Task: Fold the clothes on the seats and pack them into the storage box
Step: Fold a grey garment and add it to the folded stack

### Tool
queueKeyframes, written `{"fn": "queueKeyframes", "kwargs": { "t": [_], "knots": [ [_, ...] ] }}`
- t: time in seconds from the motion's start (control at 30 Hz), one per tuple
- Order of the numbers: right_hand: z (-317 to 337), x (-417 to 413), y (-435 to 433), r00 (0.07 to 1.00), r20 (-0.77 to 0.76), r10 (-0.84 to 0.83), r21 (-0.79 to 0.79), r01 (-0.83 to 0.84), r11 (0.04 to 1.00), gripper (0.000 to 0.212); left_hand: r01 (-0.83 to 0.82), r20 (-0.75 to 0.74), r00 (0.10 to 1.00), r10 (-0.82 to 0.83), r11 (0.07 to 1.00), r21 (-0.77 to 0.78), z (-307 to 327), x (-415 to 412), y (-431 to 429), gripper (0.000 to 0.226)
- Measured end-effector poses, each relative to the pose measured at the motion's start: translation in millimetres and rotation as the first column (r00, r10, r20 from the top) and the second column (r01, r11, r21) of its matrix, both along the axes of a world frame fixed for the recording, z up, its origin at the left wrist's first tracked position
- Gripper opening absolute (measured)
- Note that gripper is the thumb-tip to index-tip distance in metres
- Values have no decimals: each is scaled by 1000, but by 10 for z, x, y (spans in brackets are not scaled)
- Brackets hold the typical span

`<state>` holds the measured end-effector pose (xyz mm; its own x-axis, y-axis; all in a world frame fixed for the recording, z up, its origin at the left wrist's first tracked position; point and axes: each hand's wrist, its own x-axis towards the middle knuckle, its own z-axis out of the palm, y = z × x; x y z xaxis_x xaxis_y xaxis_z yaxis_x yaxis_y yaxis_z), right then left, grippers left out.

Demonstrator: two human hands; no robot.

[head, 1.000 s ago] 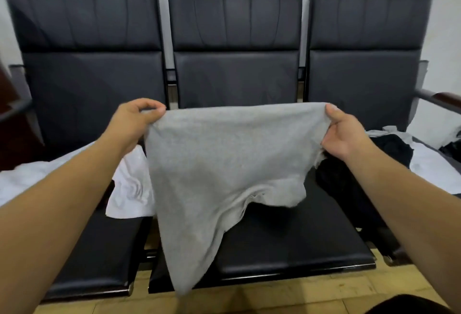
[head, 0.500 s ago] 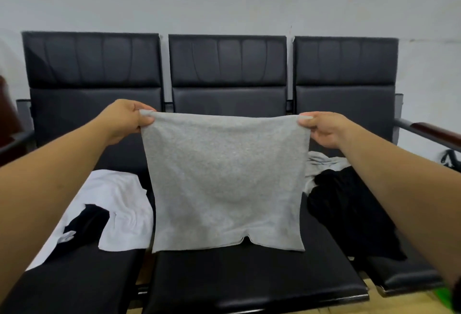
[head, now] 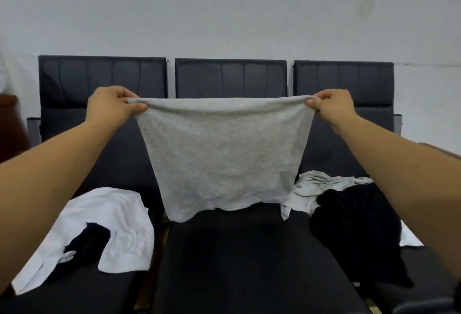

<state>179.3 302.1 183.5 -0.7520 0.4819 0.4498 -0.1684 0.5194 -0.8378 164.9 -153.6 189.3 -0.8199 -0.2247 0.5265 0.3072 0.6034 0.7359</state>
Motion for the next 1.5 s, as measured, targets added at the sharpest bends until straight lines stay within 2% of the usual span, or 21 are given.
{"fn": "queueKeyframes", "kwargs": {
  "t": [0.13, 0.2, 0.27, 0.33, 0.47, 0.53, 0.6, 0.7, 0.77, 0.8, 0.87, 0.97, 1.13, 1.23, 1.33, 1.5],
  "knots": [
    [-435, 176, -14, 984, 26, 178, -242, -167, 956, 13, 71, 66, 995, -72, 997, 19, -286, 149, -86, 17],
    [-719, 320, -35, 964, 17, 266, -360, -243, 901, 21, 132, 169, 977, -128, 991, -15, -482, 268, -114, 15],
    [-1000, 475, -63, 950, 49, 309, -402, -264, 876, 22, 231, 294, 932, -214, 973, -26, -696, 378, -169, 18],
    [-1219, 617, -100, 933, 67, 353, -445, -289, 848, 24, 322, 377, 865, -332, 942, 91, -890, 491, -227, 22],
    [-1494, 821, -131, 863, 180, 472, -536, -317, 783, 25, 387, 426, 748, -508, 856, 341, -1191, 695, -246, 28],
    [-1593, 885, -104, 766, 273, 582, -593, -343, 729, 21, 410, 462, 642, -611, 784, 467, -1326, 745, -272, 26],
    [-1662, 949, -70, 651, 354, 672, -660, -335, 673, 18, 432, 514, 472, -716, 696, 573, -1463, 753, -338, 18],
    [-1785, 1055, -88, 486, 437, 757, -703, -340, 624, 26, 465, 600, 192, -777, 610, 642, -1690, 774, -426, 62],
    [-1900, 1086, -92, 395, 488, 778, -711, -337, 617, 26, 490, 631, 83, -771, 583, 648, -1839, 795, -416, 65],
    [-1956, 1091, -85, 378, 499, 780, -715, -328, 617, 22, 489, 638, 75, -766, 586, 646, -1908, 803, -395, 60],
    [-2069, 1065, -79, 376, 508, 775, -717, -314, 622, 13, 471, 644, 158, -748, 631, 617, -2033, 789, -356, 44],
    [-2203, 991, -82, 470, 534, 703, -653, -298, 696, 7, 419, 618, 393, -681, 731, 539, -2215, 723, -324, 18],
    [-2485, 670, -142, 686, 529, 500, -542, -180, 821, 10, 258, 615, 620, -487, 867, 427, -2568, 588, -220, 21],
    [-2739, 483, -206, 748, 544, 379, -462, -110, 880, 12, 173, 609, 713, -347, 929, 326, -2712, 471, -96, 18],
    [-2947, 347, -274, 770, 576, 273, -318, -96, 943, 10, 115, 592, 774, -223, 970, 215, -2810, 310, -15, 13],
    [-3158, 178, -319, 829, 542, 136, -193, -35, 980, 16, 43, 624, 766, -156, 981, 191, -2996, 109, -22, 17]
  ]
}}
